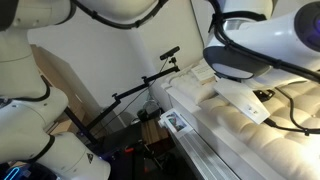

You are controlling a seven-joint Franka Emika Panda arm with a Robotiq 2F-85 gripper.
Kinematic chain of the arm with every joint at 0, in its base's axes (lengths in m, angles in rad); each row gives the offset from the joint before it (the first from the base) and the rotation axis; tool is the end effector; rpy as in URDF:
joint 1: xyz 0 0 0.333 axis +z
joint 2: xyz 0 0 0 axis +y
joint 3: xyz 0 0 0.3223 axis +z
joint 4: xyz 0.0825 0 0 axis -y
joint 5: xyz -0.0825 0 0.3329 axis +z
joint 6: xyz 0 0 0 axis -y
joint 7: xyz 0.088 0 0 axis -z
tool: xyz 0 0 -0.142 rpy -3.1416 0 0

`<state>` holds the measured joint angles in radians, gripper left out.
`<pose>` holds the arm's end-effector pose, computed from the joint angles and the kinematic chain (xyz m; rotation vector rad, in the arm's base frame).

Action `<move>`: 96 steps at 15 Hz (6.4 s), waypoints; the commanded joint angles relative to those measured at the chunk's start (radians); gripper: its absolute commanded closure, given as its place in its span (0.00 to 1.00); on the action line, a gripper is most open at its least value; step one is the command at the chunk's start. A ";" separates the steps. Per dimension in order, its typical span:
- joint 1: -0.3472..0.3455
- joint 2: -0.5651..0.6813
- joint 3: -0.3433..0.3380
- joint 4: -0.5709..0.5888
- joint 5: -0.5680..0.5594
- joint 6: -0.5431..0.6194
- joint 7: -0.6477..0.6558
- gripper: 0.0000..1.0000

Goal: Pick up the black book and position it on top of the white book

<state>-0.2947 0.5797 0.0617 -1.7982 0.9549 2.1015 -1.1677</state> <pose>0.6034 -0.0808 0.2389 -2.3316 -0.3508 -0.3772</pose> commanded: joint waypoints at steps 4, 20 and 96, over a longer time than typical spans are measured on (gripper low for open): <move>0.075 0.078 -0.029 0.044 0.085 0.152 0.085 0.00; 0.098 0.072 -0.021 0.036 0.056 0.154 0.142 0.00; 0.136 -0.266 -0.156 -0.252 0.374 0.153 -0.226 0.12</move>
<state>-0.1924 0.3102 -0.0742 -2.0521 1.3651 2.2160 -1.4273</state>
